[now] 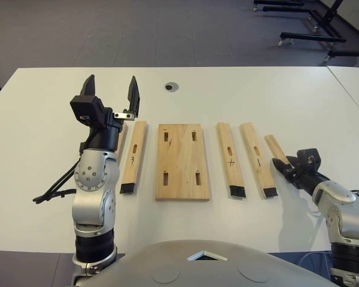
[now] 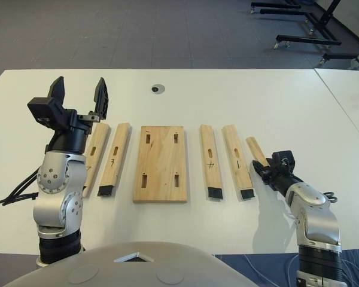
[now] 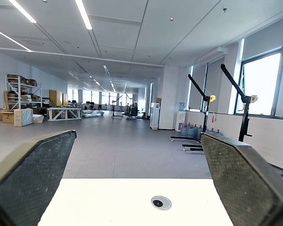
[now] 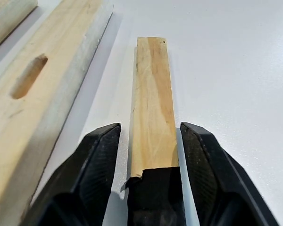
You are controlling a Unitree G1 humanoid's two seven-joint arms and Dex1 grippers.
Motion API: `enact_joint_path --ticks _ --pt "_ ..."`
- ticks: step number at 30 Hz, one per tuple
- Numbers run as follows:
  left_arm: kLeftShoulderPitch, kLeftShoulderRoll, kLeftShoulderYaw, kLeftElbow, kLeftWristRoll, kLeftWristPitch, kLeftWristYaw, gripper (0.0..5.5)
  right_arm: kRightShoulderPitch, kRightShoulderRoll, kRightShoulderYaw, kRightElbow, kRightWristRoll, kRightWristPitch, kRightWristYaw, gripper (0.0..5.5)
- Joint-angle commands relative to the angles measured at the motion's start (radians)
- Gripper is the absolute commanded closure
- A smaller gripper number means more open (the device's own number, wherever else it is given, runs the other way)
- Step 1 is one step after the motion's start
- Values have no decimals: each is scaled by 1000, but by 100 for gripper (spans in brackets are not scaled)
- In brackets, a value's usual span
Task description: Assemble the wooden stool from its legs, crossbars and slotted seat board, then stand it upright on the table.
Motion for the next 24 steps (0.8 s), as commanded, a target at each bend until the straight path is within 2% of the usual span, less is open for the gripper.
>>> enact_joint_path --ticks 1,3,9,13,15,20,24 --pt "-13 6 2 13 7 14 3 69 47 6 29 67 -8 86 -2 397" --pt "-17 7 3 17 8 13 4 69 46 8 35 76 -8 82 -4 420" --pt "-41 14 3 52 7 0 -7 69 -12 37 33 132 1 31 -28 420" --pt "-73 19 27 78 -29 12 -20 69 -174 79 19 132 23 -116 -50 420" --pt "-106 5 67 95 -128 65 -41 69 -291 111 25 74 54 -160 -60 420" --pt "-236 -27 174 133 -578 291 -109 69 -551 191 185 -104 16 -271 -74 420" --pt "-340 -25 205 183 -810 414 -96 69 -565 192 381 -147 -108 -427 -4 420"
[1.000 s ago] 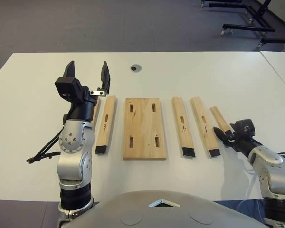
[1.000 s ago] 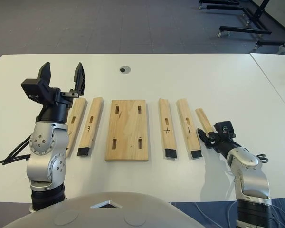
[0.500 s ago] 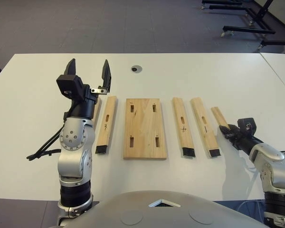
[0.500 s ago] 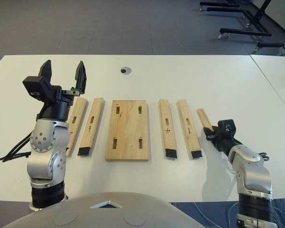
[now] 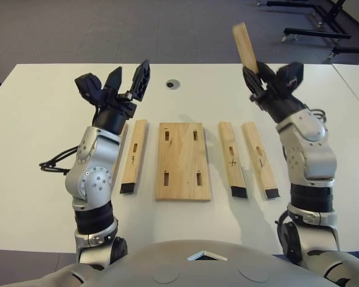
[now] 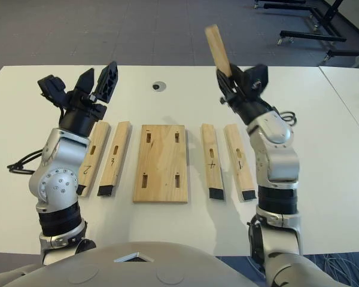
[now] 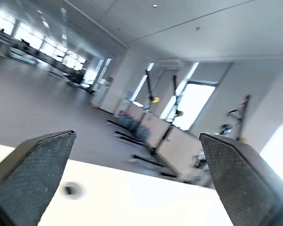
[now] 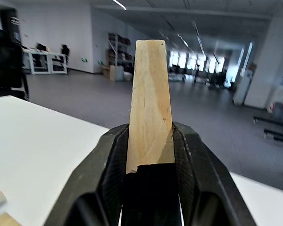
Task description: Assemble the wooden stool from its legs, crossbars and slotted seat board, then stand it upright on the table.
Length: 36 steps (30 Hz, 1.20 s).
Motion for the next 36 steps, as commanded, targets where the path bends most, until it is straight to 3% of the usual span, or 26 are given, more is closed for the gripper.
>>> enact_joint_path --ticks 1,14,36 --pt "-81 -7 16 65 -146 97 29 69 8 -7 159 -13 -132 -139 51 420" --pt "-111 -48 24 161 -406 176 126 69 -4 55 345 -2 -193 -228 115 420" --pt "-88 -13 -23 131 -387 140 114 416 -26 86 338 56 -210 -218 128 420"
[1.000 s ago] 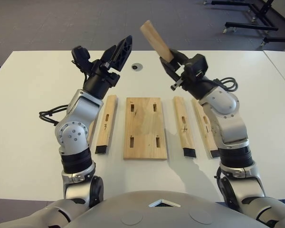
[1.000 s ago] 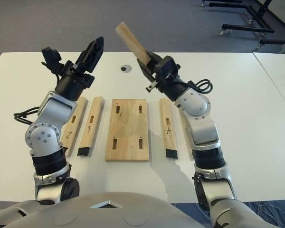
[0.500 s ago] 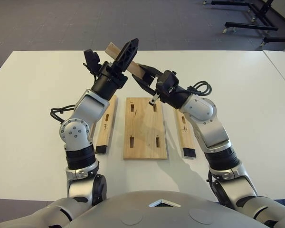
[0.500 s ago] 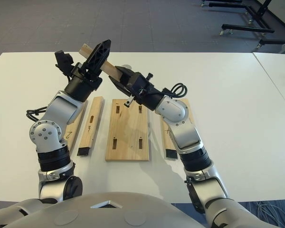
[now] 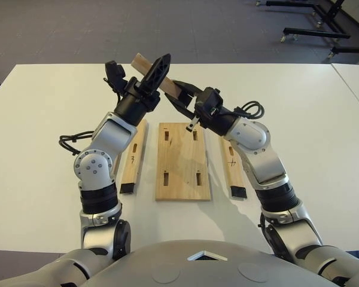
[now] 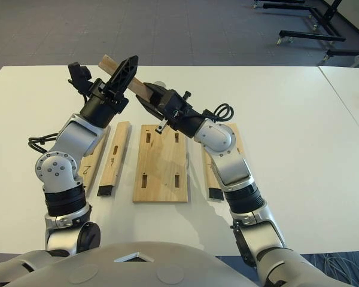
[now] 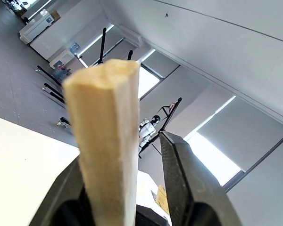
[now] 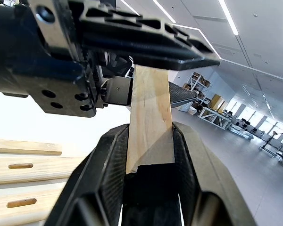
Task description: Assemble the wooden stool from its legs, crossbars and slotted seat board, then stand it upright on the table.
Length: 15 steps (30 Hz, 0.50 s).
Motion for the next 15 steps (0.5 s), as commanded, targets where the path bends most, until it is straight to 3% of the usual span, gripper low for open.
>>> enact_joint_path --ticks 1,5,15 --pt "7 2 -12 -11 -8 1 -9 438 -11 6 -5 7 -2 20 -2 420" --pt "15 -3 -16 -24 -25 -5 -25 484 -10 11 -11 5 -4 25 -9 420" --pt "26 48 -48 -47 72 -23 -55 507 22 0 -37 -40 22 69 -6 420"
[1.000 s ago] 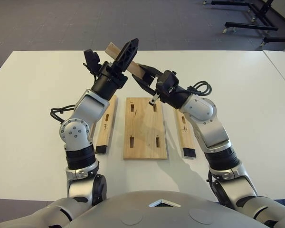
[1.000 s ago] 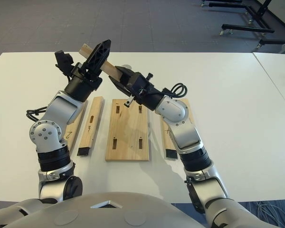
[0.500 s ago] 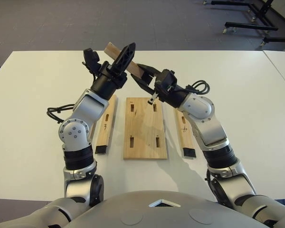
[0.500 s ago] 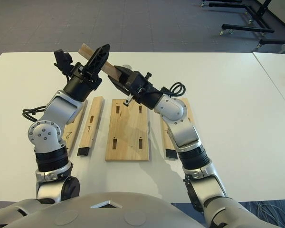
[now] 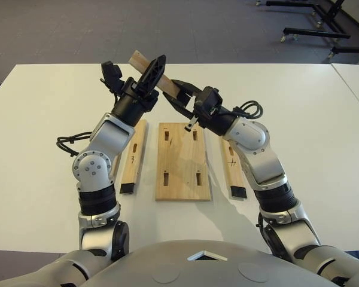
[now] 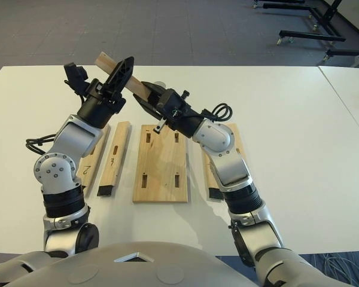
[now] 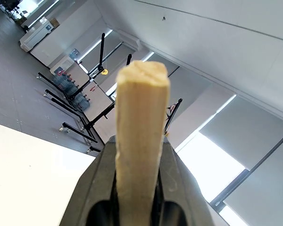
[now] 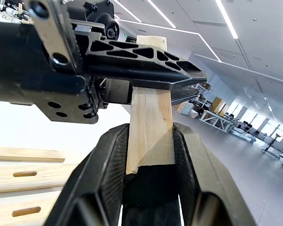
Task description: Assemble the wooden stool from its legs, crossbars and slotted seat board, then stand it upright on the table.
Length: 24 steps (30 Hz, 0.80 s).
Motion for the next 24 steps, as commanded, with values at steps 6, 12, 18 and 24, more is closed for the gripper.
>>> enact_joint_path --ticks 6,12,18,24 --pt "37 44 -33 -29 76 -12 -47 511 27 -25 -60 -50 66 106 0 351" --pt "47 50 -6 -19 129 -61 -54 511 53 -61 -126 -128 194 218 43 249" --pt "102 122 77 -33 244 -133 -51 511 99 -126 -211 -315 576 522 131 136" --pt "330 168 30 -200 456 -231 -59 511 29 -68 -352 -181 588 524 -82 70"
